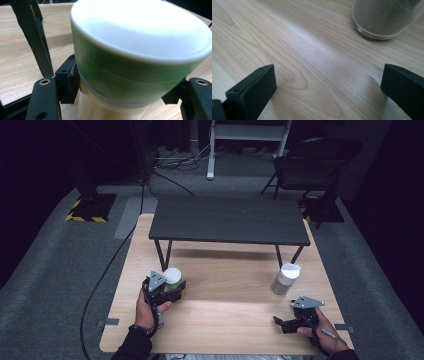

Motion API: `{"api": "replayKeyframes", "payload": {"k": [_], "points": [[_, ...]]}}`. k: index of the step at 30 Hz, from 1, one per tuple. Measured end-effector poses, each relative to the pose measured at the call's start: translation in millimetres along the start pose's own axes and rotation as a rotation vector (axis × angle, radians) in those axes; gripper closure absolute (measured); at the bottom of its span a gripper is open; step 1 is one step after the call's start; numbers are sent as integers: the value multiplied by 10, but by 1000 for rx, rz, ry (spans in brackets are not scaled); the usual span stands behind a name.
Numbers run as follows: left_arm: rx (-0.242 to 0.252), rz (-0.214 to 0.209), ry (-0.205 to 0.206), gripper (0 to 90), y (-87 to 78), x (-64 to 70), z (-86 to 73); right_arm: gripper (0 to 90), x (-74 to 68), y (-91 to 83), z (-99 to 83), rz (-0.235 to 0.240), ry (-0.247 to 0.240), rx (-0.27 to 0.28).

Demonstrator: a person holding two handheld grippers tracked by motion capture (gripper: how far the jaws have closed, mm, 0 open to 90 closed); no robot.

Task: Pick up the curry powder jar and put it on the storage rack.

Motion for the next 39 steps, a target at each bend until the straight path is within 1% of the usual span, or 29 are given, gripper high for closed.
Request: {"api": "replayKeyframes", "payload": {"k": [5, 7, 10, 12, 15, 18, 21, 25, 29, 30, 33, 37, 39], "points": [[-8, 12, 9, 324, -3, 26, 23, 0, 0, 1, 2, 0, 0, -1], [-4, 21, -2, 328, -3, 39, 25, 0, 0, 1, 2, 0, 1, -1], [1, 23, -2, 334, -3, 43, 27, 0, -1, 2, 2, 0, 1, -1], [3, 22, -5, 336, -5, 38, 27, 0, -1, 2, 2, 0, 1, -1], [7, 8, -11, 346, -23, 0, 40, 0, -1, 2, 3, 0, 1, -1], [4, 16, 8, 348, -45, 12, 77, 0, -1, 2, 2, 0, 1, 0], [8, 22, 5, 349, -76, 9, 99, 0, 0, 2, 3, 0, 0, -1], [16, 16, -8, 349, -114, -5, 125, 0, -1, 2, 3, 0, 0, -1], [19, 14, -7, 349, -143, 28, 178, 0, -1, 2, 3, 0, 1, -1], [11, 15, 2, 349, -149, 51, 211, 0, -1, 2, 3, 0, 1, -1], [7, 16, 10, 349, -150, 83, 253, 0, -1, 2, 3, 0, 0, -1], [15, 9, 6, 349, -153, 102, 299, 0, 0, 3, 3, 1, 0, -1], [14, 15, 11, 349, -164, 122, 343, 0, -1, 2, 3, 0, 0, -1]]}}
Point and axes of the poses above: each handheld gripper's, and its own axes: y roughly forward along the jaws, z roughly out of its top, x roughly to its right, the point moved 2 cm from there along y, roughly forward along the jaws, and after that the axes turned 9 degrees about y, right-handed, at the moved point
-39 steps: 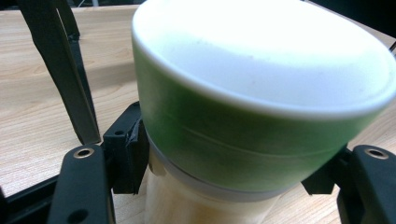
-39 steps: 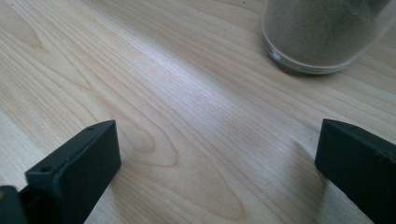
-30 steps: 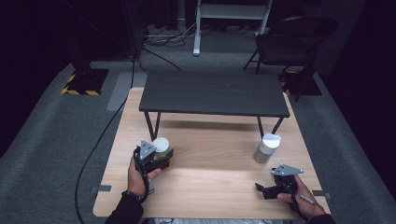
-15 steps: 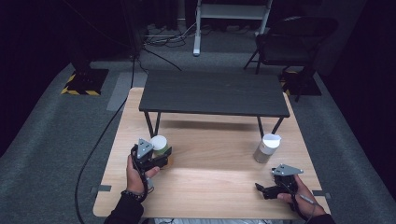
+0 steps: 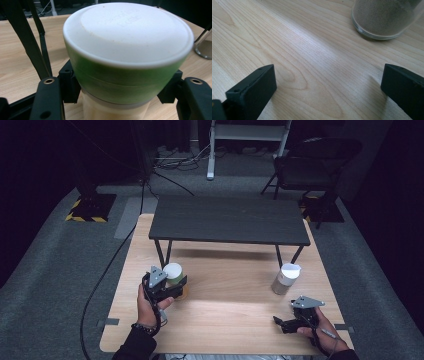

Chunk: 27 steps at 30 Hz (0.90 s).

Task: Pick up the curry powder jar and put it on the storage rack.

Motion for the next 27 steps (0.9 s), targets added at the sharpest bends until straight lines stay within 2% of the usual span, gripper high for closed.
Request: {"api": "replayKeyframes", "payload": {"k": [16, 27], "points": [[-19, -12, 8, 350, -40, 133, 347, 0, -4, -1, -2, -2, 1, 0], [23, -12, 31, 350, -113, 178, 581, 1, -6, -2, -3, -2, 0, 1]]}}
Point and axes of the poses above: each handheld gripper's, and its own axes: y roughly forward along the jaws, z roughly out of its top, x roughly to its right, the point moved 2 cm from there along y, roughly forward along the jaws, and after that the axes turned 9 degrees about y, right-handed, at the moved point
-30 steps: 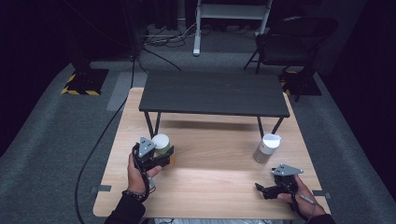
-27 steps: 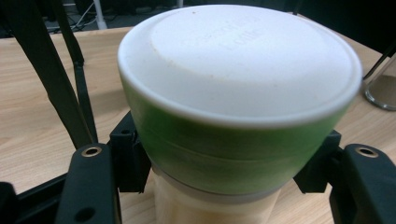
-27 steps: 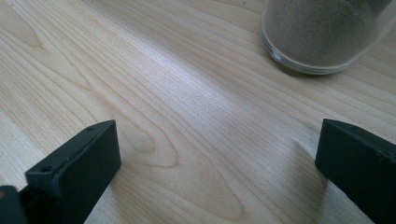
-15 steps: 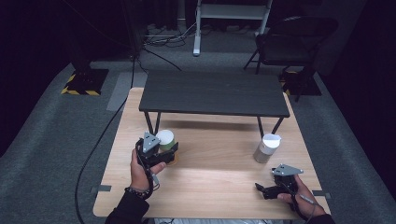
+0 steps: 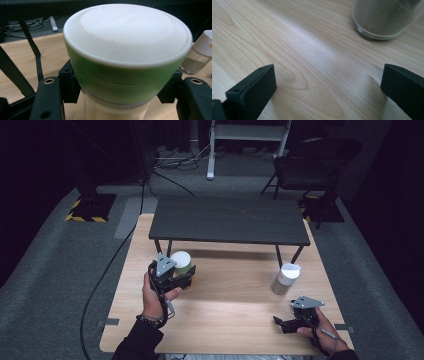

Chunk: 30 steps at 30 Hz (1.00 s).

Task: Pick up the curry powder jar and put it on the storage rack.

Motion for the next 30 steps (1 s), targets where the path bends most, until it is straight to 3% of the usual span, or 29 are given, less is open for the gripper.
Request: {"api": "replayKeyframes", "payload": {"k": [4, 20, 23, 30], "points": [[-13, 6, 23, 350, -17, 17, 130, 1, 0, 0, 0, 0, 0, 0], [3, -8, 31, 350, -47, -28, 522, 1, 0, 0, 1, 0, 0, 0], [1, 13, 58, 350, -42, 18, 617, 1, 1, 0, 0, 0, 0, 0], [16, -3, 65, 350, -36, -1, 780, 1, 1, 0, 1, 0, 1, 0]]}}
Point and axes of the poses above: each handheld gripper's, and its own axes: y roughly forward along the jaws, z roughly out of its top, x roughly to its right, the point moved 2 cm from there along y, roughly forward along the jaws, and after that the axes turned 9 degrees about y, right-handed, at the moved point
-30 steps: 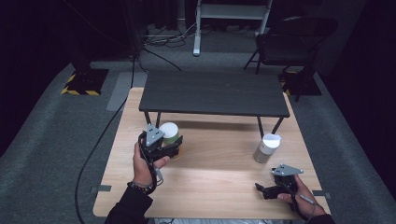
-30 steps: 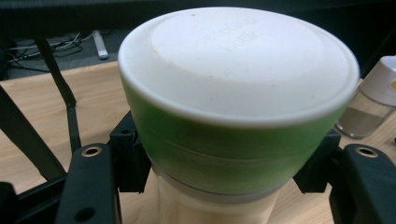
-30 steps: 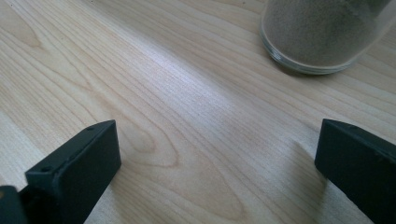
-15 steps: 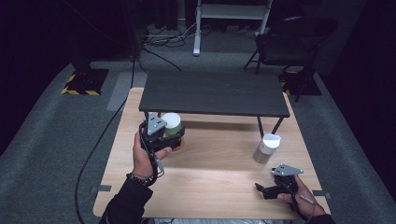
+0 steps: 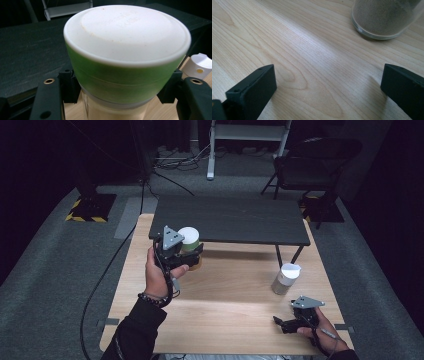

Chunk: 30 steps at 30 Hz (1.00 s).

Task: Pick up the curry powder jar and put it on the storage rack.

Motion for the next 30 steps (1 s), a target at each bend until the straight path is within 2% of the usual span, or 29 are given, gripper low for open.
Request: {"api": "replayKeyframes", "payload": {"k": [4, 12, 20, 30], "points": [[-3, 15, 31, 350, 2, 30, 117, 1, 1, 0, 0, 0, 0, 0], [17, 5, 41, 350, 30, 8, 284, 0, 3, 1, 1, 1, 0, -1], [44, 5, 39, 349, 77, -28, 460, 0, 3, 1, 2, 2, 0, -1], [77, 34, 33, 349, 266, -48, 672, 0, 6, 0, 1, 3, -1, -1]]}}
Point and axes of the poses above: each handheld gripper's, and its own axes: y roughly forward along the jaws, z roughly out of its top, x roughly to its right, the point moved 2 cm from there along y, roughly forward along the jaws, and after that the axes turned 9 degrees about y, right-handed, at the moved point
